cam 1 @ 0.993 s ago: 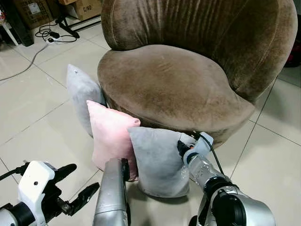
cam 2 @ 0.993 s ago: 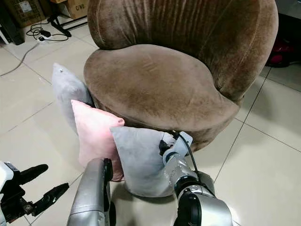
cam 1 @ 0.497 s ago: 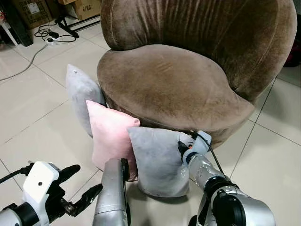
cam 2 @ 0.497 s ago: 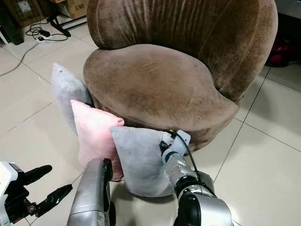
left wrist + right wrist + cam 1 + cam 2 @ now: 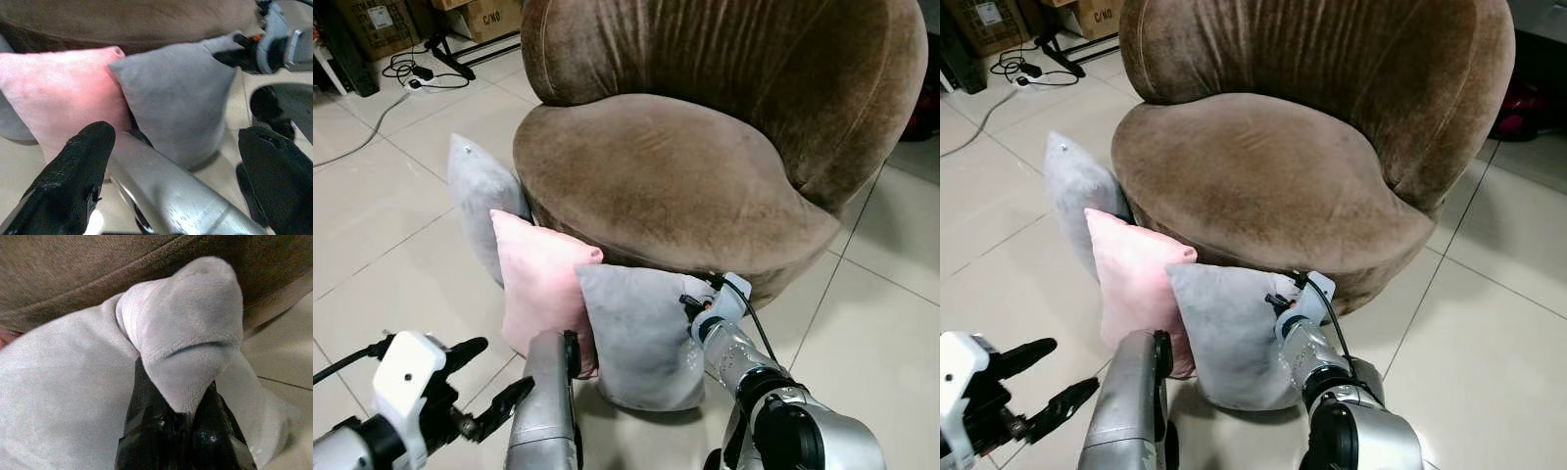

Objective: Move the pillow to the sofa from floor

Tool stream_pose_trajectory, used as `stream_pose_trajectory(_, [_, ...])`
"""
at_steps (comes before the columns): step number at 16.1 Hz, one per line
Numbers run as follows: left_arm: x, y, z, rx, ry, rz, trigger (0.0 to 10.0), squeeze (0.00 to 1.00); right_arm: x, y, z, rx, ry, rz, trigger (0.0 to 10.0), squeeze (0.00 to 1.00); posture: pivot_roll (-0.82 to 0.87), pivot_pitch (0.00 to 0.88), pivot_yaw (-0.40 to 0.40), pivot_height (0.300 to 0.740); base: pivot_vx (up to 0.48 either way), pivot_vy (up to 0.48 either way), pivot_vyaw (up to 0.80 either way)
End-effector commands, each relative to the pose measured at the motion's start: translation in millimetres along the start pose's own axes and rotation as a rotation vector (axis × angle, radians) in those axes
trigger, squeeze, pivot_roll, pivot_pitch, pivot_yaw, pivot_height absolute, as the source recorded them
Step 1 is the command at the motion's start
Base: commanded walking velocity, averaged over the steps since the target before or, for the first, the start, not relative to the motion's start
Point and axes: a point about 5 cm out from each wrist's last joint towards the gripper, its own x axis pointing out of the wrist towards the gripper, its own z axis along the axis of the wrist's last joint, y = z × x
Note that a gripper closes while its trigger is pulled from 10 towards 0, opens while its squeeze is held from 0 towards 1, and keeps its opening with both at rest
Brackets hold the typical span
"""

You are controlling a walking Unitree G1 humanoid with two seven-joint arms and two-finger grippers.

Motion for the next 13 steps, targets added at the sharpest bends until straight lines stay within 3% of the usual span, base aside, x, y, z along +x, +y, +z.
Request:
stream_pose_trajectory(1, [4.4, 2.1, -3, -0.005, -0.006, 0.031, 10.0, 0.0, 0.4, 3.3, 0, 0.03, 0.003, 0.018, 0.0, 0.0, 0.15, 0.0, 0.0, 0.472, 0.0, 0.0, 0.0])
stream_pose_trajectory(5, [27.6, 8.9, 1, -0.022, -0.091, 0.116, 10.0, 0.0, 1.5, 10.9, 18, 0.043, -0.049, 0.1, 0.0, 0.0, 0.1, 0.0, 0.001, 0.472, 0.0, 0.0, 0.0])
stream_pose_trajectory(6, [35.4, 14.2, 6, -0.03, -0.137, 0.158, 10.0, 0.0, 1.3, 12.0, 28, -0.008, -0.079, 0.129, 0.0, 0.0, 0.08, 0.0, 0.005, 0.472, 0.0, 0.0, 0.0])
stream_pose_trajectory(9, [56.5, 31.6, 23, -0.04, -0.252, 0.284, 10.0, 0.0, -5.5, 11.2, 73, 0.019, -0.257, 0.202, 0.0, 0.0, 0.0, 0.0, 0.038, 0.472, 0.0, 0.0, 0.0])
stream_pose_trajectory(13, [76.0, 32.0, 45, 0.015, -0.322, 0.363, 10.0, 0.0, -47.1, 34.0, 126, 0.026, -0.508, 0.343, 0.0, 0.0, -0.06, 0.0, 0.065, 0.472, 0.0, 0.0, 0.0])
